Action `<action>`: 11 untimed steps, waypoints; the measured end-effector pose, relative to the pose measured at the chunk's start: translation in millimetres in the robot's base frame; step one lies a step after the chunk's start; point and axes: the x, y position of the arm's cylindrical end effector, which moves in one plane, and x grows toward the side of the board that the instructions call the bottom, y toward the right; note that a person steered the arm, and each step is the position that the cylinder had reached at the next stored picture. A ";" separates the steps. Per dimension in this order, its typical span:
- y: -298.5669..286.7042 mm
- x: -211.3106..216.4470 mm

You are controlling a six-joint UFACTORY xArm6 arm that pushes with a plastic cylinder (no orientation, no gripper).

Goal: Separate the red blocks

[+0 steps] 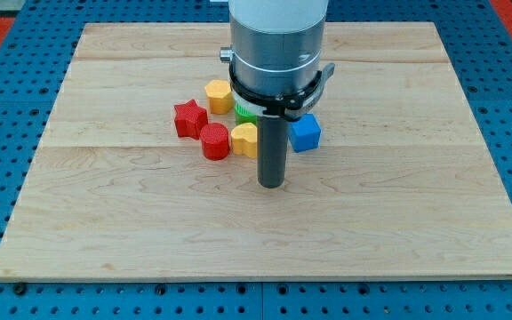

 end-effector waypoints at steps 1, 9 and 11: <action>-20.9 22.3; 45.3 -47.4; 108.1 -13.6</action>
